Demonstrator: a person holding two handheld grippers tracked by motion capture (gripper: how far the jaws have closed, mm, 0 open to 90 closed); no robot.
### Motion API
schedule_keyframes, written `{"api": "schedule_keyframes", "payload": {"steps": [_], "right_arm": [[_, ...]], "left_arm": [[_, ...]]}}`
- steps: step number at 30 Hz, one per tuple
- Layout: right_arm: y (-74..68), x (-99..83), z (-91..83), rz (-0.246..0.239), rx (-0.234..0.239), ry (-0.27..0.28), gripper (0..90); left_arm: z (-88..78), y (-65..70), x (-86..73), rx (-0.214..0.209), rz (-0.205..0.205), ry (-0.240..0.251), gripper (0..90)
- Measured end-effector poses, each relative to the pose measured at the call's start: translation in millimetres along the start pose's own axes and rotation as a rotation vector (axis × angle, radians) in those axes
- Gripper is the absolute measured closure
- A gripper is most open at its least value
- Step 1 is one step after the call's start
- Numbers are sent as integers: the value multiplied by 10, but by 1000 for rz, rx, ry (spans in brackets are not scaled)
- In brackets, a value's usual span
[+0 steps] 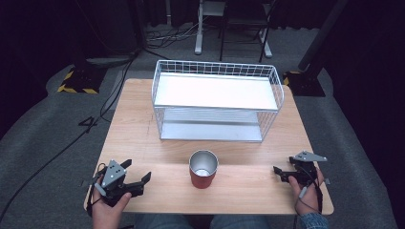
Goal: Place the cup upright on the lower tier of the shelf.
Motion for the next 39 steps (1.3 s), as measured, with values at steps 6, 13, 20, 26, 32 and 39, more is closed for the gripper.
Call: {"api": "schedule_keyframes", "payload": {"steps": [6,13,20,26,32,39], "right_arm": [[0,0,1,1,1,0,159],[0,0,-1,-2,-2,1,159],[0,0,-2,-3,-2,0,159],[0,1,-1,-4,-4,3,159],[-1,1,-1,-4,-2,2,159],[0,1,0,-1,-1,1,159]], "left_arm": [[49,223,80,-28,31,2,159],[95,377,154,-40,-10,28,155],[203,612,177,-71,2,34,155],[259,761,226,-113,6,47,155],[297,910,271,-152,15,58,155],[387,1122,263,-217,41,42,154]]}}
Point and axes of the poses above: each handheld gripper's, and its own axes: z roughly forward along the jaws, x roughly out of its top, y roughly to its right, the point moved 10 cm from there along z, roughly forward along the jaws, and after that the axes turned 4 degrees about z, right-handed, at the moved point
